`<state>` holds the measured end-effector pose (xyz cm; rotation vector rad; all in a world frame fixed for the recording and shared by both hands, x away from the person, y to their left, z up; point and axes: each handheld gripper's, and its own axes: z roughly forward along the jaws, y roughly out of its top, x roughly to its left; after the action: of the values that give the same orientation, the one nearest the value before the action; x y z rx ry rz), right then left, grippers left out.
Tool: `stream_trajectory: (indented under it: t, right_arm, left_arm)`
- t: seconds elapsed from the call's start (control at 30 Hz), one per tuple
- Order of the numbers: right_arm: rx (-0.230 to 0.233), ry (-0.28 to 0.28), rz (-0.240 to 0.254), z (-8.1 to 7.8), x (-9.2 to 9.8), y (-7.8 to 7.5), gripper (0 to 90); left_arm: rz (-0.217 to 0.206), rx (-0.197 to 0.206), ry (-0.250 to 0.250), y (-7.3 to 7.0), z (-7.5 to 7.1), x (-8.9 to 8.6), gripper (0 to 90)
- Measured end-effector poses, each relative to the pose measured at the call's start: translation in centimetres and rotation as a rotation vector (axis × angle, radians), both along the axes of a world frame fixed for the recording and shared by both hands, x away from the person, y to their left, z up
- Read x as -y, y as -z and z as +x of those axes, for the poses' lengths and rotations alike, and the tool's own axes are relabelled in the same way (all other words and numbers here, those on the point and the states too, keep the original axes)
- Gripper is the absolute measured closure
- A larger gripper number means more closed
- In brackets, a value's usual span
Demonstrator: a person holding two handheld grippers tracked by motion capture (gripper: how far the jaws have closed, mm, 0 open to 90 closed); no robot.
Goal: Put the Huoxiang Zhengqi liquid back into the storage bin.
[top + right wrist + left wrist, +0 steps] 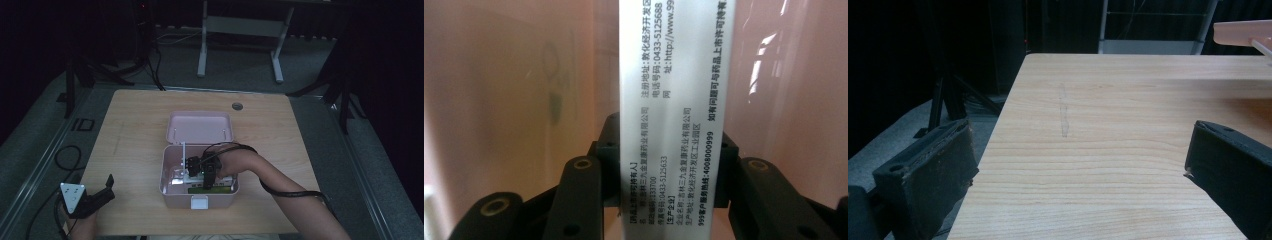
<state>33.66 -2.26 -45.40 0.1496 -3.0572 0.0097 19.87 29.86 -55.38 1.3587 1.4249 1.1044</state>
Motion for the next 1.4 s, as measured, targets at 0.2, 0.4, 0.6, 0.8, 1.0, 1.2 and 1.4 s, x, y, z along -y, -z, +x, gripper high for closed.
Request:
stream_trajectory:
  t: [0.2,0.4,0.6,0.8,1.0,1.2,1.4]
  right_arm:
    - [0.006,-0.009,-0.03,0.1,-0.2,1.2,61.7]
    - [-0.004,-0.008,-0.029,0.3,-0.2,1.5,60.8]
    - [-0.024,-0.016,0.03,0.4,0.5,0.2,51.4]
    - [0.02,-0.019,0.112,0.6,1.7,-2.3,42.9]
    - [0.068,-0.011,0.258,1.0,3.5,-4.9,24.7]
    - [0.071,0.016,0.399,1.6,5.7,-6.7,14.0]
    - [0.176,0.087,0.571,2.8,9.9,-8.8,12.9]
  left_arm:
    - [0.001,0.0,0.002,0.0,0.0,0.0,0.2]
    - [0.002,-0.002,0.004,0.0,0.0,0.0,0.2]
    - [0.006,-0.005,0.005,0.0,0.0,0.0,0.2]
    - [0.004,-0.005,0.008,0.0,0.0,0.0,0.2]
    - [0.005,-0.005,0.01,0.0,0.1,0.1,0.2]
    - [0.003,-0.006,0.01,0.0,0.1,0.1,0.2]
    - [0.003,-0.005,0.009,0.0,0.1,0.1,0.2]
